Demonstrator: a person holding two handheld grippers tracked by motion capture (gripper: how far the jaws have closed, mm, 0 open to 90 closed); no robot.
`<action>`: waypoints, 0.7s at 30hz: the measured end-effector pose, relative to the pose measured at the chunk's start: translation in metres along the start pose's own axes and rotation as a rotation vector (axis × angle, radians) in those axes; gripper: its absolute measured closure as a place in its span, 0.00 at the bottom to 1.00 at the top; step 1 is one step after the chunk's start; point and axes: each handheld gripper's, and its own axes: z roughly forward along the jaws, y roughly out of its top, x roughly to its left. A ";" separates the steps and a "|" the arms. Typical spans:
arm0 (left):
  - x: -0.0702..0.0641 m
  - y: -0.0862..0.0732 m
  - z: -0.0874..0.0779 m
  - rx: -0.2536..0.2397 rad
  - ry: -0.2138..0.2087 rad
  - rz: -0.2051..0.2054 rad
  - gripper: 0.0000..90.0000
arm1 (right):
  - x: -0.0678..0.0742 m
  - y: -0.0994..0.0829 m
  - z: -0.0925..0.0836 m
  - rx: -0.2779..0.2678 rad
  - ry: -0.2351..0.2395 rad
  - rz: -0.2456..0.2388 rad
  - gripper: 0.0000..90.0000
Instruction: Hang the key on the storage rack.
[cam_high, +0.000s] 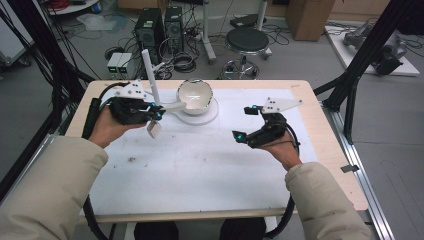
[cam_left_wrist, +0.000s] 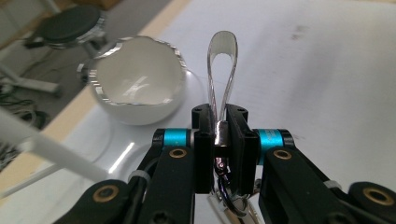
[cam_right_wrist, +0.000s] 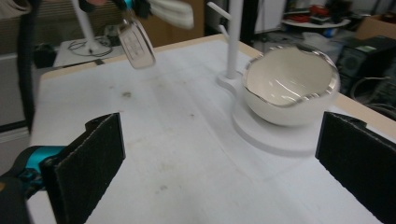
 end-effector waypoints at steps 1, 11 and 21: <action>0.003 -0.002 -0.003 -0.015 0.021 -0.016 0.91 | 0.000 -0.006 -0.005 -0.004 -0.024 0.007 0.01; 0.025 -0.022 -0.016 -0.096 0.144 -0.139 0.91 | -0.010 -0.049 -0.046 -0.058 -0.192 0.070 0.01; 0.038 -0.030 -0.015 -0.133 0.219 -0.215 0.91 | -0.008 -0.083 -0.063 -0.117 -0.283 0.096 0.01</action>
